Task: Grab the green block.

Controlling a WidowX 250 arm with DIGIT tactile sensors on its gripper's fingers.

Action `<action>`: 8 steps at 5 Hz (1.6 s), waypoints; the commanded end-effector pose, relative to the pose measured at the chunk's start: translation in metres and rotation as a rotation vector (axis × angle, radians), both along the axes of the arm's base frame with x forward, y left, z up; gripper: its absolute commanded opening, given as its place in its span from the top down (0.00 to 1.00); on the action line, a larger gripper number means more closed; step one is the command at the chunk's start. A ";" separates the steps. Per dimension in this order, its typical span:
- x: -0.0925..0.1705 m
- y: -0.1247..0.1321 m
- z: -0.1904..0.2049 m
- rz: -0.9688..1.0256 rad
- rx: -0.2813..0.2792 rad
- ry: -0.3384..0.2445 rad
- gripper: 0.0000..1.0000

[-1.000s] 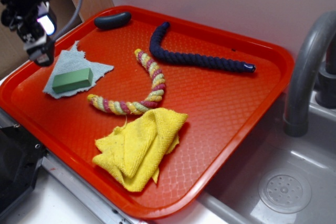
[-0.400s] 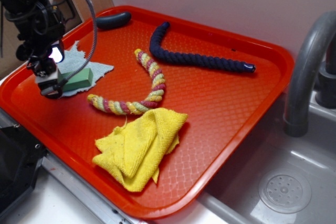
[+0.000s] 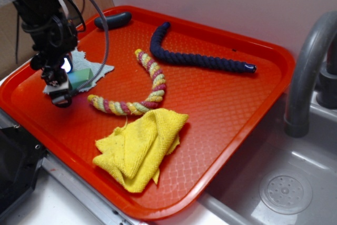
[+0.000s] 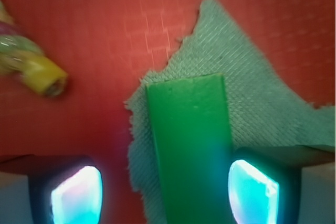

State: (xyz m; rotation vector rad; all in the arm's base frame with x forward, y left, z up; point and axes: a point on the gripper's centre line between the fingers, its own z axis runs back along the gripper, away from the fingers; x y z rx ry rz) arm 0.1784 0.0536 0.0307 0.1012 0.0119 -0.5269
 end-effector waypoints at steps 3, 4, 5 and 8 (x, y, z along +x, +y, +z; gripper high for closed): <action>0.027 0.018 -0.014 0.025 0.028 0.020 0.00; 0.033 0.022 -0.016 0.022 0.027 0.011 0.23; 0.035 0.023 -0.017 0.018 0.022 0.021 1.00; 0.040 0.005 0.021 0.083 0.054 0.023 1.00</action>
